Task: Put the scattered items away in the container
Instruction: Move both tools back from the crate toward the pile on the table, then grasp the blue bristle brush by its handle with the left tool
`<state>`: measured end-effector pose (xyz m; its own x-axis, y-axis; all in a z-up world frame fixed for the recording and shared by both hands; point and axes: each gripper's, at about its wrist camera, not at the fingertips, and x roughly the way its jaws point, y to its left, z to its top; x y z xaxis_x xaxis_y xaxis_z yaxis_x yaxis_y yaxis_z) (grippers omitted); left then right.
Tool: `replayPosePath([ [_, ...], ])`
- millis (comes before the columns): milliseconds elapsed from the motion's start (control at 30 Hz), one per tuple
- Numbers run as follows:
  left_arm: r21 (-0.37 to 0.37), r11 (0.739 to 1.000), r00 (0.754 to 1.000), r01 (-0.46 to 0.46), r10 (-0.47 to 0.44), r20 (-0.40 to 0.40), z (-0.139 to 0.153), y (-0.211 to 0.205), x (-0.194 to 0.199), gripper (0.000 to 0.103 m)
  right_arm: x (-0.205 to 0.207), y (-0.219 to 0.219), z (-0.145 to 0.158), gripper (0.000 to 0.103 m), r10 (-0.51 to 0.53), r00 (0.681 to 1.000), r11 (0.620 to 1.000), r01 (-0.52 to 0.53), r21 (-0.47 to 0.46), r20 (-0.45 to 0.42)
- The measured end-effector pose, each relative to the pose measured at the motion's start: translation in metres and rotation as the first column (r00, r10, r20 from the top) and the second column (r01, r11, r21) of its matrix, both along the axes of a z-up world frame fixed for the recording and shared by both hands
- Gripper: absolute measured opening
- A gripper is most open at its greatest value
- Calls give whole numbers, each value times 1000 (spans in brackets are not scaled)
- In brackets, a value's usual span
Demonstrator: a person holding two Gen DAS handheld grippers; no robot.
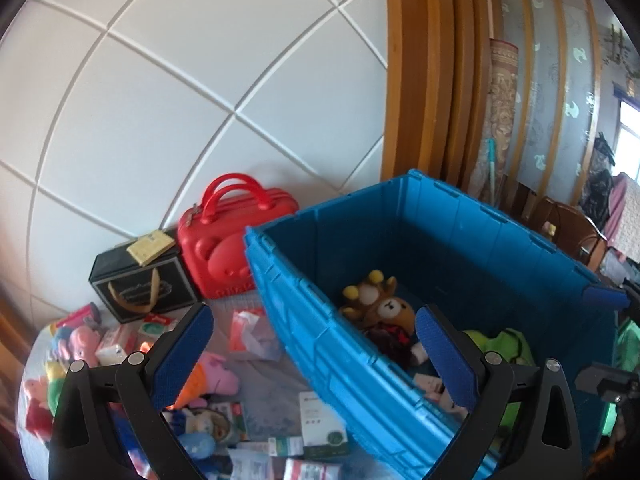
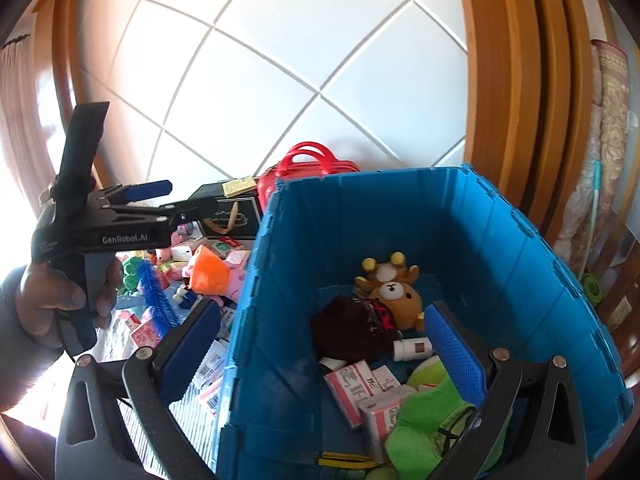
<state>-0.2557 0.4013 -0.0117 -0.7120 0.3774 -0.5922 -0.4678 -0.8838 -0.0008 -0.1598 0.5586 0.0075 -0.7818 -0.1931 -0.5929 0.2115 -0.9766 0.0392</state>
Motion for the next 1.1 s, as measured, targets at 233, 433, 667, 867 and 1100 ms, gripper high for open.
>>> replayPosePath([
  [233, -5, 994, 994, -107, 108, 28, -15, -76, 13, 103, -12, -63, -1, 103, 111, 994, 994, -110, 9, -10],
  [433, -25, 983, 982, -180, 182, 58, -34, -138, 23, 103, -13, -111, -12, 103, 170, 986, 985, -170, 24, 4],
  [667, -72, 971, 964, -230, 237, 118, -73, -200, 33, 103, -9, -155, -41, 103, 182, 981, 982, -184, 34, 64],
  [867, -160, 967, 971, -196, 214, 108, -105, -225, 50, 103, -3, -182, -65, 103, 169, 978, 984, -174, 36, 123],
  [1100, -220, 968, 980, -121, 152, 130, -136, -242, 62, 103, 2, -208, -91, 103, 134, 974, 989, -142, 31, 181],
])
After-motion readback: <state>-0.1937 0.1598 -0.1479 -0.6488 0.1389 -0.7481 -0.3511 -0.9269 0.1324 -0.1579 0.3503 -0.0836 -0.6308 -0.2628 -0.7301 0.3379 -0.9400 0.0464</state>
